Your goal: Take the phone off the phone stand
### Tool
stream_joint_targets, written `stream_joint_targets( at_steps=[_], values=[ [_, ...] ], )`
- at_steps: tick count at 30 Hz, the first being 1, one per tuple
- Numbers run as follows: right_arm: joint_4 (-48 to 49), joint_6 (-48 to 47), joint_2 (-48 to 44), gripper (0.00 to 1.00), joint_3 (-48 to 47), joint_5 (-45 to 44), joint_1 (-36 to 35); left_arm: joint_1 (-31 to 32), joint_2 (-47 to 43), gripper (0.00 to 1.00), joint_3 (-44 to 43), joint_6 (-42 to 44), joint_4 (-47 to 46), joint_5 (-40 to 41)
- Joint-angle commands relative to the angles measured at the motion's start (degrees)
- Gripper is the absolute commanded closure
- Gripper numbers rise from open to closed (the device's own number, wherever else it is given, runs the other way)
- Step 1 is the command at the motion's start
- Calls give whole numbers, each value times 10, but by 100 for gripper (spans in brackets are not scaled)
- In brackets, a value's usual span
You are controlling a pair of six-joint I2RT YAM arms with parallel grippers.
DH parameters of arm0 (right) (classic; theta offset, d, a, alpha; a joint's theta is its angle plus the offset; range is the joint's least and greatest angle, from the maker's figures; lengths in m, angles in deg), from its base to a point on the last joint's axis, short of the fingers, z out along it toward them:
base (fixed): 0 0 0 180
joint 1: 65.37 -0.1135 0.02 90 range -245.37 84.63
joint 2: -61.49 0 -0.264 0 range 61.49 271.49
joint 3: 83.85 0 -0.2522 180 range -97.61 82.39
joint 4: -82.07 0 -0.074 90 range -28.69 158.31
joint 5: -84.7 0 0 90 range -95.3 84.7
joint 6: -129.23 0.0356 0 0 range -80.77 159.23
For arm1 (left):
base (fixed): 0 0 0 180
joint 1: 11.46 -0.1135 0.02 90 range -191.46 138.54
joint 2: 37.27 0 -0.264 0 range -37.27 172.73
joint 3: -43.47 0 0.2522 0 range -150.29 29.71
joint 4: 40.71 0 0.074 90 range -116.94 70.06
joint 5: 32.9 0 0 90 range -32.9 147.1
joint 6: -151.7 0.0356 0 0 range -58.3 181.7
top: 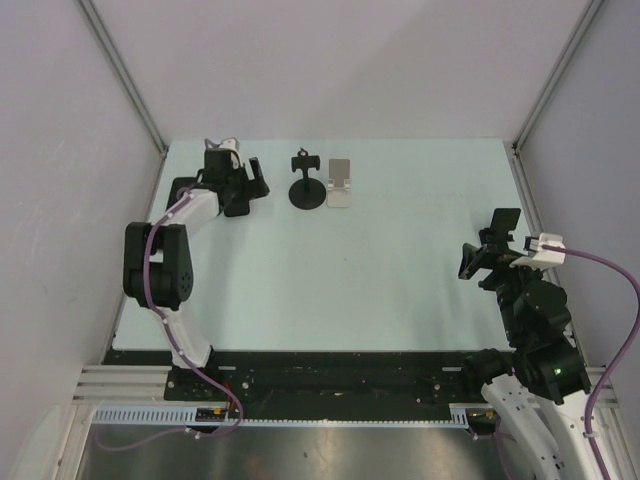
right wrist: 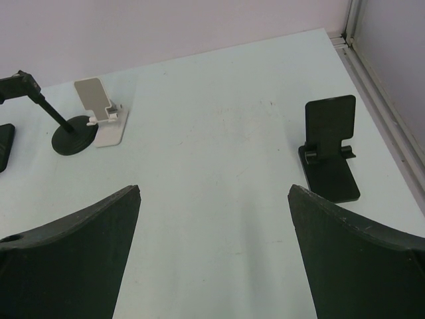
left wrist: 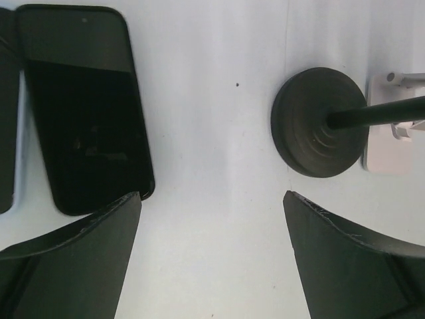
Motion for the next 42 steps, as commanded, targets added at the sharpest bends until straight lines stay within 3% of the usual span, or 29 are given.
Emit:
stream_joint_targets(
  at_steps=[1, 16, 25, 42],
  values=[
    [18, -8, 10, 1, -1, 1, 3, 16, 36, 7, -44, 15, -3, -11],
    [19, -8, 16, 1, -1, 4, 8, 32, 133, 5, -91, 8, -1, -52],
    [18, -7, 16, 1, -1, 6, 9, 29, 123, 5, -68, -34, 17, 24],
    [18, -7, 15, 1, -1, 9, 9, 0, 74, 5, -26, -44, 23, 60]
  ],
)
